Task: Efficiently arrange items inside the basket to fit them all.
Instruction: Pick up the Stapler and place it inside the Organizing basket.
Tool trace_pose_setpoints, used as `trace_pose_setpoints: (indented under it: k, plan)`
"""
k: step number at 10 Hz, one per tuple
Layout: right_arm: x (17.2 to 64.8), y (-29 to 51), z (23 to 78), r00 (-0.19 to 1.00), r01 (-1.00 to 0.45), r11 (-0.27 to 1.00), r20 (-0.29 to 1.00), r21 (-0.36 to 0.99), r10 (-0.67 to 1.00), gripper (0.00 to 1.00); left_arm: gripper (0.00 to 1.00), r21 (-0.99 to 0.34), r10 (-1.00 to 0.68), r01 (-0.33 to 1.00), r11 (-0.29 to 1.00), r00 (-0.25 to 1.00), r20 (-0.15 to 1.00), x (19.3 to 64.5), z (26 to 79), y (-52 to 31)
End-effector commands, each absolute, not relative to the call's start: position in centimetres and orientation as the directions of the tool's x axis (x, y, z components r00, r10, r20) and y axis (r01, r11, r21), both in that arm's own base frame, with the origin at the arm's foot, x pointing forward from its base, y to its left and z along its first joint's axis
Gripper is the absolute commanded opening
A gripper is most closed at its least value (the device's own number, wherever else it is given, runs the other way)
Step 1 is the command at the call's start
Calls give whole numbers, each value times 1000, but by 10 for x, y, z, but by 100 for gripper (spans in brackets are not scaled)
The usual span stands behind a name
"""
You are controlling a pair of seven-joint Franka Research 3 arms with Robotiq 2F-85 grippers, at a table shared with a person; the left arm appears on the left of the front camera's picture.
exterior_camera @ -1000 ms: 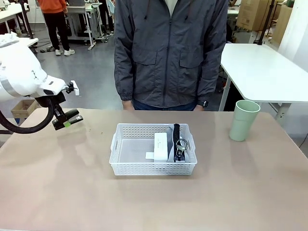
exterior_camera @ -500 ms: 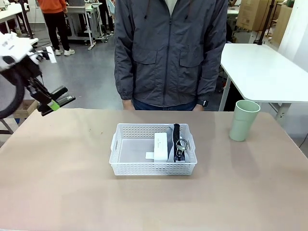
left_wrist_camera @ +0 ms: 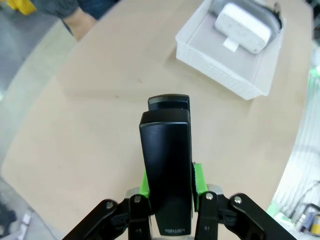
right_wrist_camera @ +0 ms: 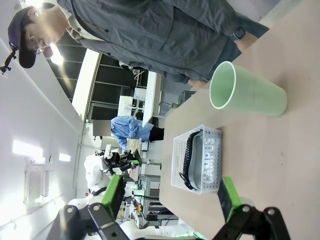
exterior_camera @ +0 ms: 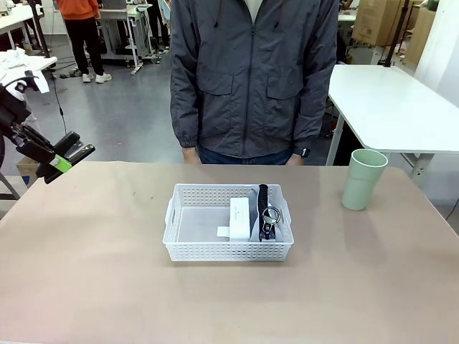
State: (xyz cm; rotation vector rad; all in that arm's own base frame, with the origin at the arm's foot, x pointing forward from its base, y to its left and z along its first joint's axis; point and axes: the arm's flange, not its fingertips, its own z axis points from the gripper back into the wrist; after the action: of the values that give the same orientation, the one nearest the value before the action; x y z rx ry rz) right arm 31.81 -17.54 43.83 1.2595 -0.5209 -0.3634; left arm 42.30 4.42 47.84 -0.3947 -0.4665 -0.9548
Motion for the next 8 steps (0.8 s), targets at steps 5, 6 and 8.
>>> trace_pose_setpoints:
  k: [5, 6, 8]
  plan:
    - [317, -176, 439, 829, -33, 271, 178, 962, -530, 100, 37, -103, -718, 866, 489, 467, 517, 431, 490, -6]
    - [317, -176, 439, 829, -33, 271, 178, 962, -530, 100, 37, -109, -724, 838, 534, 520, 452, 439, 495, -45]
    - [317, -176, 439, 829, -33, 271, 178, 962, -530, 100, 37, -145, -737, 857, 495, 502, 453, 443, 498, -117]
